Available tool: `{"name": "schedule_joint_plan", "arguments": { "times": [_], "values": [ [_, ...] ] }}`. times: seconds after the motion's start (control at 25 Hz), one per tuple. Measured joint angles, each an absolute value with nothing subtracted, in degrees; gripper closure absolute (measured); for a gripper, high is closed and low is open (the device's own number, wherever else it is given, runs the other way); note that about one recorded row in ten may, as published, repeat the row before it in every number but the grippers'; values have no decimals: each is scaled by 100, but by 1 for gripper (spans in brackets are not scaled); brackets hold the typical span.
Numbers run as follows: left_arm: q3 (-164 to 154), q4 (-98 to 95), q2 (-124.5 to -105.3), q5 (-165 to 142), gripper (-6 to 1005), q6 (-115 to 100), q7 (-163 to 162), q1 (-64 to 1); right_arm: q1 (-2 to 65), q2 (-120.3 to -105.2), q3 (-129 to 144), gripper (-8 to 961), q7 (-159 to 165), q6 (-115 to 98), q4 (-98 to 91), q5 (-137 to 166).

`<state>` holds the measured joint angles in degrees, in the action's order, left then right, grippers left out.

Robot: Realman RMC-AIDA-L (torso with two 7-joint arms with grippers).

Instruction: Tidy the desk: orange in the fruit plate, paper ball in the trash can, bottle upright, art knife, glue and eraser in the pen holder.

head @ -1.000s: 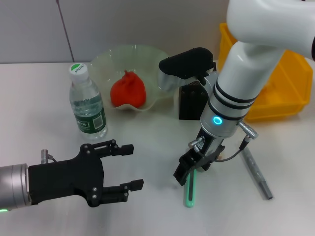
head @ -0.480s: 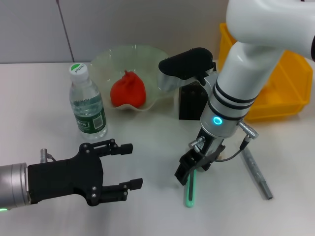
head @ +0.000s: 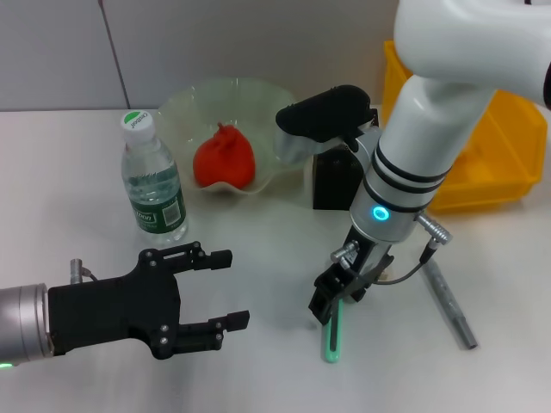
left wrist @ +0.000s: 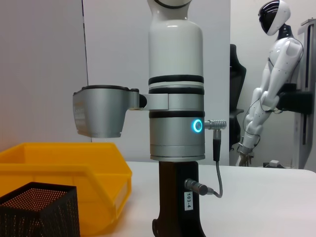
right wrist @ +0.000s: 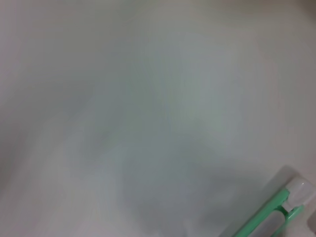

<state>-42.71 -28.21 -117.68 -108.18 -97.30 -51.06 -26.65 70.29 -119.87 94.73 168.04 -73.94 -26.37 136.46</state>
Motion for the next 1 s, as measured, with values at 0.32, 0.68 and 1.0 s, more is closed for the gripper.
{"name": "schedule_joint_plan", "arguments": {
  "times": [0.32,0.68,1.0],
  "values": [
    [-4271,-2821,-11768,-10818,246,-9729,-5106,-2689,7041,-11987,9803,321,16792,-7298,-2655,13429],
    [-4271,-2821,-11783,-10819,246,-9722,-5058,-2699,7044,-11987,9864,322,16782,-7289,-2655,13422],
    [-4271,-2821,-11786,-10819,247,-9720,-5054,-2710,7049,-11987,9887,321,16763,-7286,-2654,13420]
  ]
}}
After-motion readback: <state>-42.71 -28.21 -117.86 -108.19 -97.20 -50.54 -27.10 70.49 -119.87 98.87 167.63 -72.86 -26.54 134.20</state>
